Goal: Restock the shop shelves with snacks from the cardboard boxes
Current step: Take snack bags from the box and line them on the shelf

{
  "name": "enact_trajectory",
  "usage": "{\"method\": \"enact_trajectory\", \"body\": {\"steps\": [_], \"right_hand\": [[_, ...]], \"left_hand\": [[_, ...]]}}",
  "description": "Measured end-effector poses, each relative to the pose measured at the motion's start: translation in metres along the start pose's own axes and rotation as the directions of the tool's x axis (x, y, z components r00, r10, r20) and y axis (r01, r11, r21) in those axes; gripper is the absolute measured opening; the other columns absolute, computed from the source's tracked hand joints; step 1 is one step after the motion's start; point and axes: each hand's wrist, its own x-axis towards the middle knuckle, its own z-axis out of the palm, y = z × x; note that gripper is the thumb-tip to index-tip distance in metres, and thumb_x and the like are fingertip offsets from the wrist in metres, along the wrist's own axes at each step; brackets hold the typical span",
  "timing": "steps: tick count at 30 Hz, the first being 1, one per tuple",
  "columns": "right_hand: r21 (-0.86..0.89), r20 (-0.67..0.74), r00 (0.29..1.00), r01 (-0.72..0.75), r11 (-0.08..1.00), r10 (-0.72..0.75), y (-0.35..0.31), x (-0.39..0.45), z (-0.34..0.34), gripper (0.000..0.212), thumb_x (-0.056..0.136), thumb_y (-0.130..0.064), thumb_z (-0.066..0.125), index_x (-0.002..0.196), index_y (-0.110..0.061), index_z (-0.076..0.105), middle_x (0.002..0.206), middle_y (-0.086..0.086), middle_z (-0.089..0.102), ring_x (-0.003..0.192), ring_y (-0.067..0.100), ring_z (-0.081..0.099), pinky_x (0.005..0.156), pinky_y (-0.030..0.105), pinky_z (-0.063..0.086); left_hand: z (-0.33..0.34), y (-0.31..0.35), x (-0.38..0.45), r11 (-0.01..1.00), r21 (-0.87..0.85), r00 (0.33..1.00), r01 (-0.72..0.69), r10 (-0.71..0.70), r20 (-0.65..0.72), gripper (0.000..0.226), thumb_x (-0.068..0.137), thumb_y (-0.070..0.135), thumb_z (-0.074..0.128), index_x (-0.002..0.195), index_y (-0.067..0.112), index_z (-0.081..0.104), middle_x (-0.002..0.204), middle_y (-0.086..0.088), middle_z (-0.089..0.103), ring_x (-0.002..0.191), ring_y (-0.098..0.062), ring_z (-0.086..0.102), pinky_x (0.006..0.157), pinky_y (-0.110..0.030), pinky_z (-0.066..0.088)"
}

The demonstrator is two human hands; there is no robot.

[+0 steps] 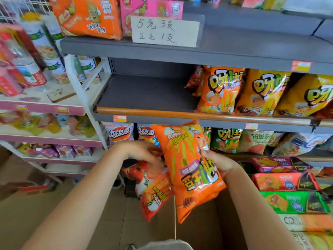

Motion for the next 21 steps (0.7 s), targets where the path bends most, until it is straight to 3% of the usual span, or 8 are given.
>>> {"method": "enact_trajectory", "body": {"steps": [3, 5, 8, 11, 13, 15, 19, 21], "right_hand": [[-0.069, 0.041, 0.999, 0.009, 0.998, -0.006, -0.008, 0.004, 0.007, 0.101, 0.036, -0.056, 0.098, 0.120, -0.012, 0.064, 0.117, 0.014, 0.072, 0.104, 0.029, 0.071, 0.085, 0.041, 0.057], [-0.078, 0.043, 0.999, 0.017, 0.997, -0.014, -0.011, 0.004, 0.010, 0.098, 0.035, -0.057, 0.097, 0.118, -0.013, 0.067, 0.114, 0.012, 0.074, 0.101, 0.027, 0.072, 0.081, 0.038, 0.059], [0.038, -0.043, 0.996, 0.082, 0.996, -0.081, -0.015, 0.005, 0.009, 0.099, 0.028, -0.057, 0.098, 0.114, -0.015, 0.071, 0.108, 0.012, 0.075, 0.095, 0.026, 0.074, 0.071, 0.036, 0.061], [0.065, -0.185, 0.963, 0.211, 0.975, -0.196, -0.024, 0.010, 0.000, 0.109, 0.032, -0.062, 0.096, 0.125, -0.014, 0.063, 0.115, 0.012, 0.073, 0.103, 0.028, 0.072, 0.081, 0.041, 0.059], [0.053, -0.254, 0.940, 0.248, 0.967, -0.227, -0.033, 0.013, -0.004, 0.114, 0.036, -0.065, 0.093, 0.133, -0.016, 0.059, 0.122, 0.012, 0.071, 0.111, 0.030, 0.069, 0.093, 0.047, 0.054], [0.067, -0.271, 0.933, 0.264, 0.962, -0.237, -0.042, 0.014, 0.000, 0.107, 0.043, -0.067, 0.091, 0.133, -0.019, 0.059, 0.124, 0.012, 0.070, 0.113, 0.031, 0.068, 0.092, 0.049, 0.054], [0.122, -0.329, 0.916, 0.281, 0.952, -0.228, -0.064, 0.022, 0.024, 0.055, 0.086, -0.054, 0.063, 0.127, -0.019, 0.062, 0.115, 0.009, 0.074, 0.101, 0.026, 0.073, 0.080, 0.043, 0.057], [0.101, -0.362, 0.902, 0.290, 0.952, -0.236, -0.071, 0.027, 0.033, 0.050, 0.091, -0.048, 0.060, 0.131, -0.020, 0.060, 0.115, 0.008, 0.074, 0.102, 0.026, 0.073, 0.084, 0.045, 0.056]], "left_hand": [[0.011, -0.004, 0.008, 0.986, -0.165, 0.993, 0.001, 0.018, 0.113, 0.026, 0.087, 0.033, 0.075, 0.109, 0.027, 0.062, 0.099, 0.027, 0.068, 0.096, -0.002, 0.064, 0.074, -0.011, 0.049], [0.016, -0.009, 0.010, 0.963, -0.269, 0.996, 0.016, 0.008, 0.089, 0.020, 0.087, 0.025, 0.075, 0.103, 0.027, 0.063, 0.091, 0.022, 0.072, 0.090, -0.004, 0.070, 0.070, -0.014, 0.052], [0.017, -0.016, 0.008, 0.917, -0.399, 0.997, 0.029, -0.055, -0.053, 0.035, 0.080, 0.029, 0.082, 0.104, 0.039, 0.059, 0.094, 0.020, 0.071, 0.082, -0.002, 0.071, 0.071, -0.019, 0.055], [0.016, -0.037, 0.010, 0.879, -0.476, 0.961, -0.012, -0.122, -0.250, 0.072, 0.059, 0.057, 0.089, 0.122, 0.041, 0.057, 0.110, 0.014, 0.071, 0.098, -0.009, 0.069, 0.088, -0.031, 0.055], [0.017, -0.047, 0.010, 0.831, -0.549, 0.875, -0.086, -0.201, -0.440, 0.061, 0.065, 0.056, 0.086, 0.117, 0.039, 0.059, 0.109, 0.018, 0.068, 0.099, -0.004, 0.063, 0.081, -0.025, 0.051], [0.019, -0.055, 0.012, 0.772, -0.611, 0.760, -0.174, -0.289, -0.582, 0.061, 0.065, 0.063, 0.083, 0.115, 0.034, 0.064, 0.110, 0.015, 0.070, 0.101, -0.006, 0.063, 0.083, -0.026, 0.049], [0.016, -0.056, 0.007, 0.670, -0.651, 0.584, -0.357, -0.384, -0.715, 0.059, 0.072, 0.050, 0.084, 0.124, 0.032, 0.062, 0.113, 0.011, 0.071, 0.105, -0.010, 0.065, 0.087, -0.032, 0.050], [0.009, -0.052, 0.000, 0.624, -0.639, 0.545, -0.450, -0.375, -0.750, 0.054, 0.076, 0.045, 0.082, 0.124, 0.032, 0.061, 0.112, 0.012, 0.072, 0.098, -0.003, 0.067, 0.078, -0.025, 0.052]]}}
